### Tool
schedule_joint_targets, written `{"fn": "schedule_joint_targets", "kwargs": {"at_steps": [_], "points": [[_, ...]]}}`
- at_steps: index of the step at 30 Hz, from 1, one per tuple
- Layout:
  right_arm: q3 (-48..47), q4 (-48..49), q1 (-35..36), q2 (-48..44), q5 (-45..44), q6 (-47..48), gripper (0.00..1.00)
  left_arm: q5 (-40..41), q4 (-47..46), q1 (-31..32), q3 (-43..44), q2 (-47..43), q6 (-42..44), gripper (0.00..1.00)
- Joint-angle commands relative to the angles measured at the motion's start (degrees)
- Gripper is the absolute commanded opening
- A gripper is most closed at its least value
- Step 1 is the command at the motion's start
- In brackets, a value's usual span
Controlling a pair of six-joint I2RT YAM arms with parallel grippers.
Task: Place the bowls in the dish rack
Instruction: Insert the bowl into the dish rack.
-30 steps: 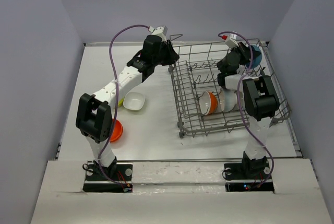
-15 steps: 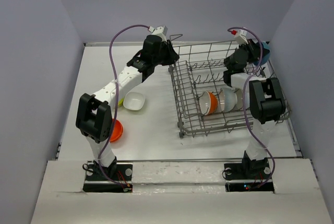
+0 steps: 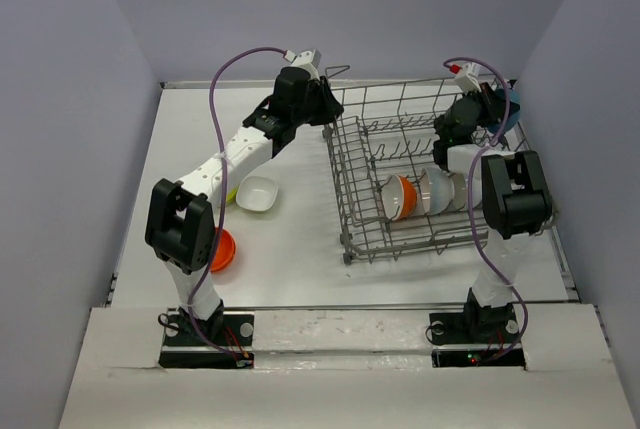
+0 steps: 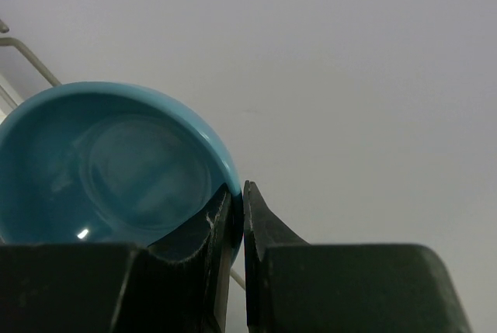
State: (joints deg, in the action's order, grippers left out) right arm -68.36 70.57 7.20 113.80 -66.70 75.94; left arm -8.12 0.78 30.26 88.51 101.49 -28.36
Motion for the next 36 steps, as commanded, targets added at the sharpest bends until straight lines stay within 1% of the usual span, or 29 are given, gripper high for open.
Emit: {"fn": "schedule_joint_targets", "kwargs": {"at_steps": [1, 5, 6, 12, 26, 36], "points": [[0.1, -3.5, -0.5, -3.8, 0.5, -5.9, 0.01, -3.0, -5.6, -0.4, 1.4, -3.8, 5.3, 0.0], [-0.5, -9.6, -0.5, -4.9, 0.8, -9.7, 0.01, -3.2, -5.5, -0.4, 1.5, -3.6, 5.3, 0.0], [-1.0, -13.0, -0.5, -5.1, 0.8, -10.8, 0.01, -3.2, -5.6, -0.4, 1.5, -3.6, 5.3, 0.0], [-1.7, -21.6, -0.5, -6.0, 1.0, -15.8, 0.01, -3.4, -5.6, -0.4, 1.4, -3.5, 5.2, 0.0], [-0.7, -20.9, -0.5, -4.0, 0.3, -16.4, 0.01, -3.5, -5.7, -0.4, 1.4, -3.2, 5.4, 0.0], [-1.1, -22.3, -0.5, -2.3, 0.1, -17.3, 0.01, -3.5, -5.4, -0.4, 1.4, -3.4, 5.7, 0.0]]}}
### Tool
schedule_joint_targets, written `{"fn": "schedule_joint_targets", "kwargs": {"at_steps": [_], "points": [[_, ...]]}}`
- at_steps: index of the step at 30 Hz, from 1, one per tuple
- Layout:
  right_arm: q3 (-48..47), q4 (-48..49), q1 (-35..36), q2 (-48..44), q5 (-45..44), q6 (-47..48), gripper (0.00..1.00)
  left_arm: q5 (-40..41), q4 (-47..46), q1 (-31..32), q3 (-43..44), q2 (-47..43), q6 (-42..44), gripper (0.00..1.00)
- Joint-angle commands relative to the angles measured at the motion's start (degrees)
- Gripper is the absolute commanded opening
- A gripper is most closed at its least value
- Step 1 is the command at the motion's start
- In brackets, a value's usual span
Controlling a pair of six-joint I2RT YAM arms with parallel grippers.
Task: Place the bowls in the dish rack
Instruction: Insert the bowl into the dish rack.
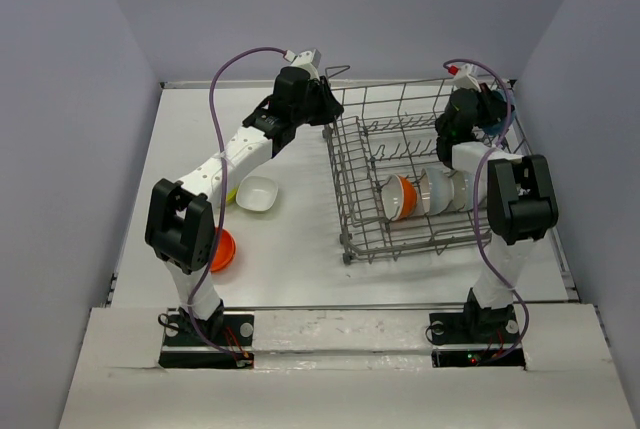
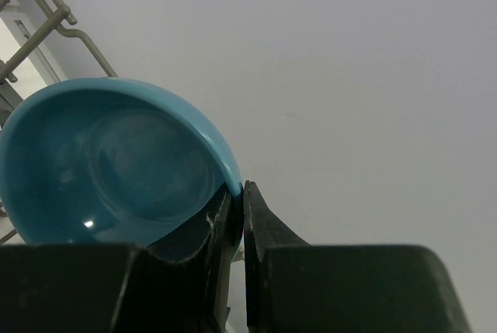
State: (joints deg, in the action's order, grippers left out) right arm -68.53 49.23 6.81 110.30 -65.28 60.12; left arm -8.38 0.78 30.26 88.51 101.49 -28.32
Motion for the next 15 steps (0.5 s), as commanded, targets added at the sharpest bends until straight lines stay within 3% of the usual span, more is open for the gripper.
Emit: {"fn": "schedule_joint_targets", "kwargs": {"at_steps": [1, 15], "points": [[-0.9, -0.9, -0.1, 1.4, -1.3, -1.5, 0.01, -3.1, -5.3, -0.4, 1.4, -3.5, 5.7, 0.0], [-2.7, -0.7, -0.1, 4.0, -2.2, -1.1, 0.01, -3.1, -5.1, -0.4, 1.8, -3.3, 5.9, 0.0]]}}
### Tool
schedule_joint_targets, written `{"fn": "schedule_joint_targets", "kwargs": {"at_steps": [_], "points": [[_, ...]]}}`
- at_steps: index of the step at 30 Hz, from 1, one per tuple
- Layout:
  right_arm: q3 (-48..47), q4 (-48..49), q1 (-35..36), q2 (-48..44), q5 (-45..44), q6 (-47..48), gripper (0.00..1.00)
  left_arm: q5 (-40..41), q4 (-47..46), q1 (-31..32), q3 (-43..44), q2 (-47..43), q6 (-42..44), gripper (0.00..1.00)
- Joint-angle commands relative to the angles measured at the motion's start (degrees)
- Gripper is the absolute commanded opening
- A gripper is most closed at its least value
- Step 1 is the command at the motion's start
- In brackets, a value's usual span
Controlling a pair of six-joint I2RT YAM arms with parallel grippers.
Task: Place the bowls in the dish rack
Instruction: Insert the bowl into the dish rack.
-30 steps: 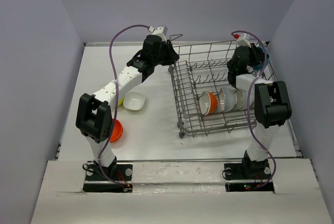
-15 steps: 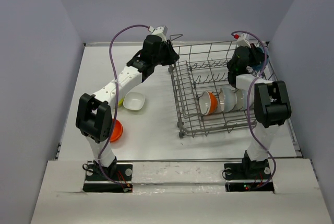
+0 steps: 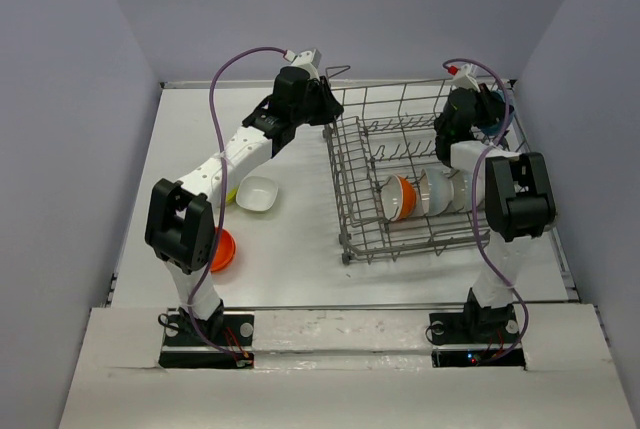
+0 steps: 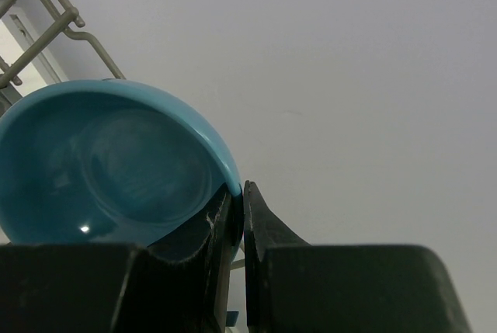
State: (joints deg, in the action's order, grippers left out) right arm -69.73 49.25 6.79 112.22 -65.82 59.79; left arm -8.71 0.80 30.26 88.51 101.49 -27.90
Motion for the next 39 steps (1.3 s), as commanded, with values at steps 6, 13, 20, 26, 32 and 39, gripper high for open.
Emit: {"fn": "schedule_joint_targets", "kwargs": {"at_steps": [6, 13, 20, 26, 32, 39], "points": [[-2.9, 0.4, -0.1, 2.5, -3.0, 0.8, 0.01, -2.8, -5.1, -0.4, 1.8, -3.3, 5.5, 0.0], [-4.2, 1.3, -0.1, 3.3, -4.0, 2.5, 0.01, -2.9, -5.1, -0.4, 1.7, -3.4, 5.5, 0.0], [-3.5, -1.6, -0.1, 1.7, -2.7, -0.2, 0.01, -3.0, -5.1, -0.4, 1.8, -3.2, 5.4, 0.0], [-2.9, -3.6, 0.4, 0.8, -1.7, -1.3, 0.06, -3.0, -5.1, -0.4, 1.6, -3.2, 5.5, 0.0], [-2.8, -4.0, 0.9, 0.2, -1.3, -1.6, 0.11, -3.0, -5.1, -0.3, 1.6, -3.2, 5.5, 0.0], [-1.3, -4.0, 1.6, -1.5, 0.3, -2.3, 0.14, -3.1, -5.1, -0.3, 1.7, -3.2, 5.5, 0.0]]}}
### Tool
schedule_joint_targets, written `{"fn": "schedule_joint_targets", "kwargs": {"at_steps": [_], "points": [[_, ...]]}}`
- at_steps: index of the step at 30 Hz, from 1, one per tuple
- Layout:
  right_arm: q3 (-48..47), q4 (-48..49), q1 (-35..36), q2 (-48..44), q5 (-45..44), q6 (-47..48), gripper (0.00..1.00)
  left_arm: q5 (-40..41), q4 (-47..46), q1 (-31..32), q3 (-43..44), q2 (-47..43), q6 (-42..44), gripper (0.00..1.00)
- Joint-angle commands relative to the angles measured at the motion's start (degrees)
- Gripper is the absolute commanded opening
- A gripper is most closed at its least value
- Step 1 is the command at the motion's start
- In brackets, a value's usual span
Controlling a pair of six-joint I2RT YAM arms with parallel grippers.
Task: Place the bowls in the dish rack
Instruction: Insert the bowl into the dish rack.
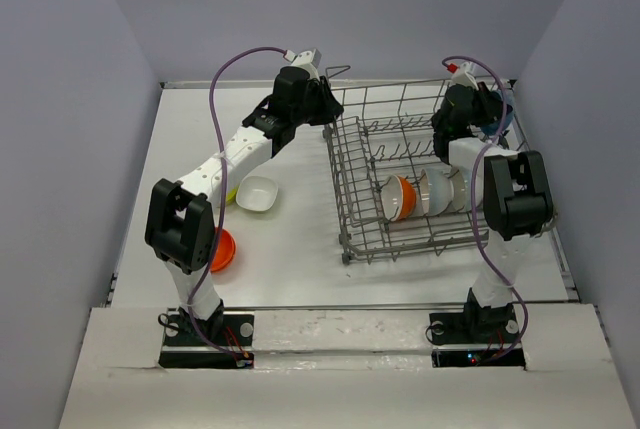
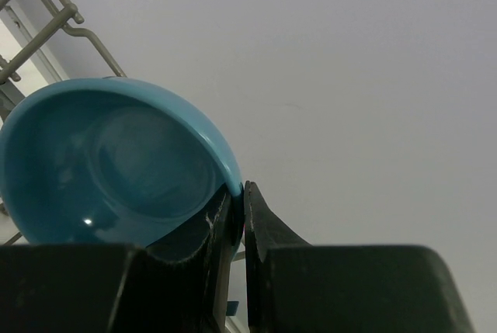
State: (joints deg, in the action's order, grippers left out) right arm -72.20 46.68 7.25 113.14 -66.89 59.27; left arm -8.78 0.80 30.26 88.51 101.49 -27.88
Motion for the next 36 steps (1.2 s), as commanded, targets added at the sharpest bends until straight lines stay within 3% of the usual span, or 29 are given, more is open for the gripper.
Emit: {"fn": "schedule_joint_targets", "kwargs": {"at_steps": [1, 18, 36], "points": [[1.4, -1.1, 1.6, -2.6, 1.5, -1.7, 0.14, -3.0, -5.1, -0.3, 1.7, -3.2, 5.6, 0.0], [3.6, -1.1, 3.2, -4.9, 3.9, -1.3, 0.19, -3.1, -5.2, -0.2, 1.6, -3.3, 5.3, 0.0], [4.4, -7.5, 4.3, -4.6, 5.5, -5.6, 0.27, -2.8, -5.1, 0.1, 1.5, -3.7, 5.5, 0.0]]}}
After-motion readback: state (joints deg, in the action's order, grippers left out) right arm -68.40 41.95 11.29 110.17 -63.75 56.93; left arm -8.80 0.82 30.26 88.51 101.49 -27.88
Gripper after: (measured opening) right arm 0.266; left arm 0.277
